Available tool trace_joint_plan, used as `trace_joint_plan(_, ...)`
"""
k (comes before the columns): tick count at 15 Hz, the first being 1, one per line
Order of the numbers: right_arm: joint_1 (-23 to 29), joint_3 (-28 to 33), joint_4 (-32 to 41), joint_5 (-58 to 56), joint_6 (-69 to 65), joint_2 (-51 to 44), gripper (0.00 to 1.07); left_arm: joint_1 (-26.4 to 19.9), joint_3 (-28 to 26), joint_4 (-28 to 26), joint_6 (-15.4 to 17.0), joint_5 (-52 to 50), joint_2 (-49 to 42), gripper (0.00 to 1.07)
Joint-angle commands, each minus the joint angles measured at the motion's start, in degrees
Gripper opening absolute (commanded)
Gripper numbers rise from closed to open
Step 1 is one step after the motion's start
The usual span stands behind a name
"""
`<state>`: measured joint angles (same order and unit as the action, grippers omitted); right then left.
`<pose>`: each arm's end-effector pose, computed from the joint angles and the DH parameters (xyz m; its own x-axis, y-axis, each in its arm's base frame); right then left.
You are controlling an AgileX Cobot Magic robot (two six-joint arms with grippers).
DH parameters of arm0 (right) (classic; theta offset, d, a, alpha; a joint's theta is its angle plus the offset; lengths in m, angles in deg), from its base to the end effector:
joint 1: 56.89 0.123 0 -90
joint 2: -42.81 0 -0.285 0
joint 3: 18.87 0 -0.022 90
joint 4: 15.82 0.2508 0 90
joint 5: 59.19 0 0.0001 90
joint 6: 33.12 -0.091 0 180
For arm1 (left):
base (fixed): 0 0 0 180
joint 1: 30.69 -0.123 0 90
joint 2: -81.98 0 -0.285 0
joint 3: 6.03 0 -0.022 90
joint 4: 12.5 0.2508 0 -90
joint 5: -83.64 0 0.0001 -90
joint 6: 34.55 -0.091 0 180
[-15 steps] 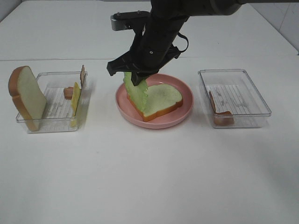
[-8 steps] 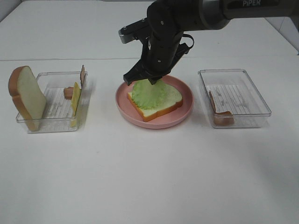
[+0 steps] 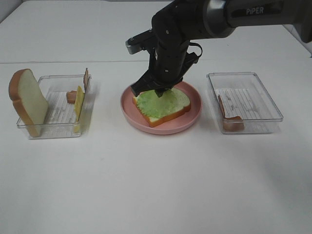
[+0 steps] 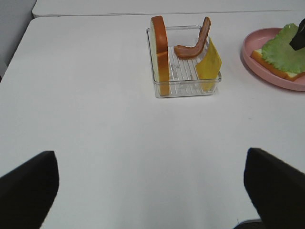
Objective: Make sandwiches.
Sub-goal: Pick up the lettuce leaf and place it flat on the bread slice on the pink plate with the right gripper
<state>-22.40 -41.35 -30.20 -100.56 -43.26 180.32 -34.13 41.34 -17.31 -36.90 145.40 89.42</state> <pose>0.4073 0.2617 0.1476 -0.7433 -0.5264 -0.4127 -0.5123 0.8448 -0.1548 -0.0087 -0.0073 0.2819 -0.4452 -0.0255 -0.8951 0.0067 0.9995 -0.0319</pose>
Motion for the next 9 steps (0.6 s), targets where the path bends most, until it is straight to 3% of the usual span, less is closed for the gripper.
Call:
trace_joint_plan(1,-0.1,0.1,-1.7,-0.1,-0.3,0.0,0.86,-0.1,0.1,-0.1,0.1,-0.2,-0.9,1.01)
trace_joint_plan(2,-0.1,0.1,-2.9,-0.2,-0.4,-0.2,0.99,-0.1,0.1,-0.1,0.1,-0.2,-0.9,1.01)
trace_joint_plan(9,-0.1,0.1,-4.6,-4.8,1.5,-7.4,0.99,-0.1,0.1,-0.1,0.1,-0.2,-0.9,1.01)
